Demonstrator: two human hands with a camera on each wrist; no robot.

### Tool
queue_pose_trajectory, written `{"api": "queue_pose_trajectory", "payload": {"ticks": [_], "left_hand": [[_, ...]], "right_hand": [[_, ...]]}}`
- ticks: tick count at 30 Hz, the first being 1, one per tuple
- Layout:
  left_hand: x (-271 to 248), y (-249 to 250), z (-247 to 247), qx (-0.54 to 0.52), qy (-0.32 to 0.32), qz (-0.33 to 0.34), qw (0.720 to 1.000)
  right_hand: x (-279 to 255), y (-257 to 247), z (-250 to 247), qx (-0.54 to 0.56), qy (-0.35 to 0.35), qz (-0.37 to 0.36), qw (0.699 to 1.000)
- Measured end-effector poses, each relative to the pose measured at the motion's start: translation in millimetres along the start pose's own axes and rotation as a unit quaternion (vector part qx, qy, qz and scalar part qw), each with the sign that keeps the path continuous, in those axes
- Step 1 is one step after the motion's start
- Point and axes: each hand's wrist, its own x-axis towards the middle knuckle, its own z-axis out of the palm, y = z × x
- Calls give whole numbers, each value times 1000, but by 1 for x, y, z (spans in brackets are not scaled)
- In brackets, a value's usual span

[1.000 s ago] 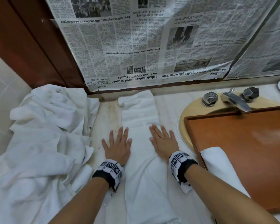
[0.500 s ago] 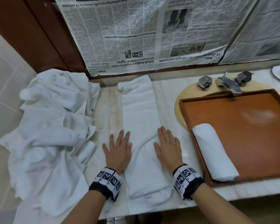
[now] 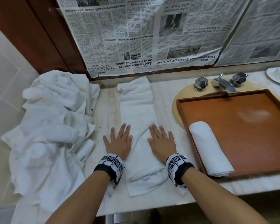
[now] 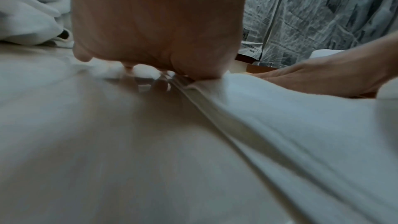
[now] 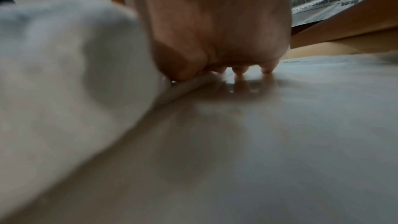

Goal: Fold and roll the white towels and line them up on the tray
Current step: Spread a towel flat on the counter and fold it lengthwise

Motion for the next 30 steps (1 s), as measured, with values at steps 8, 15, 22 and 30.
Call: {"api": "queue_pose_trajectory", "payload": {"ticks": [8,15,22,30], "left_hand": [[-16,-12,-1,-52,43,57,996],[-92,-30,22,-154,78,158,972],[-113,-35,28,-106,2,159,982],[-126,-43,31,-45,-26,188,981]], "right_hand": [[-28,16,-13,133,23,-32,990],[-115,27,-19,295,-68,8,953],[-162,16,-1,349,8,41,936],[-205,-5,15,357,115,86,923]]}}
